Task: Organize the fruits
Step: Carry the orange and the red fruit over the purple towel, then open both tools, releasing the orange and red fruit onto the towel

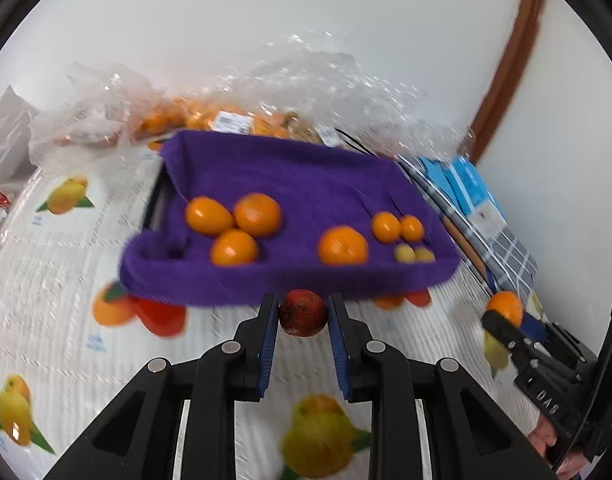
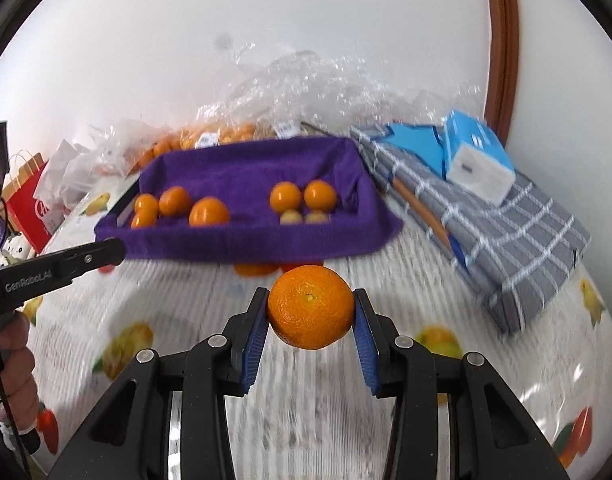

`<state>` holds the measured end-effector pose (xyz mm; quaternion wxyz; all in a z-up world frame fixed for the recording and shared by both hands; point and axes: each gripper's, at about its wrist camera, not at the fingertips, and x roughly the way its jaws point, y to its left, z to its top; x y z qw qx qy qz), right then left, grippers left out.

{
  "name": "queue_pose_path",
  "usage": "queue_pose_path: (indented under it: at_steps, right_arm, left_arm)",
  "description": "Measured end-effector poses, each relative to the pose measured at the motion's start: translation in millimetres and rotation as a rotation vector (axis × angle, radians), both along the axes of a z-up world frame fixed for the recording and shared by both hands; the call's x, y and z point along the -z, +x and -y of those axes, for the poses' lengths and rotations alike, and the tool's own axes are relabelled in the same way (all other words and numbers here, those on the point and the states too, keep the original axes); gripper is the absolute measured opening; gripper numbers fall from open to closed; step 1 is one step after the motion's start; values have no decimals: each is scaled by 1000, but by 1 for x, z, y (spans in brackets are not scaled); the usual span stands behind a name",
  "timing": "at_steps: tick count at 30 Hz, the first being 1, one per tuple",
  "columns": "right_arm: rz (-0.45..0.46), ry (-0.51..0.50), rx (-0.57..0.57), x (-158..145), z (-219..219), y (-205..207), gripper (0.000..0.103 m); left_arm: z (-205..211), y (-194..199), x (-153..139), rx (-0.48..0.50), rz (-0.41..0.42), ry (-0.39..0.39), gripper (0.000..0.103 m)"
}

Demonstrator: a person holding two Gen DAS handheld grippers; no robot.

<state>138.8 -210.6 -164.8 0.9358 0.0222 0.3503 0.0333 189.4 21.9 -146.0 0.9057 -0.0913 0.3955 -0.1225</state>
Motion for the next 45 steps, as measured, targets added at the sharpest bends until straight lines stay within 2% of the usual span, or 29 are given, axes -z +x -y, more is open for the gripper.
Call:
queue_pose_path:
  at_steps: [5, 14, 26, 32, 37, 45]
  right_arm:
    - [31, -9, 12, -13, -2, 34, 41]
    - [54, -17, 16, -16, -5, 102, 41]
    - [-1, -23, 19, 15, -9, 183, 41]
    - [-51, -19, 15, 34, -10, 197, 41]
    - [-70, -40, 3, 43, -15, 198, 41]
    - [-64, -32, 5, 43, -14, 196, 41]
  left_arm:
    - [-20, 29, -5, -34, 22, -7, 24]
    - [-30, 97, -9, -55, 51, 7, 24]
    - [-19, 150, 20, -49, -16, 30, 24]
    - [-15, 161, 35, -62, -49, 80, 24]
    - [-19, 164, 41, -64, -76, 63, 24]
    - [-15, 165, 41, -49, -88, 80, 24]
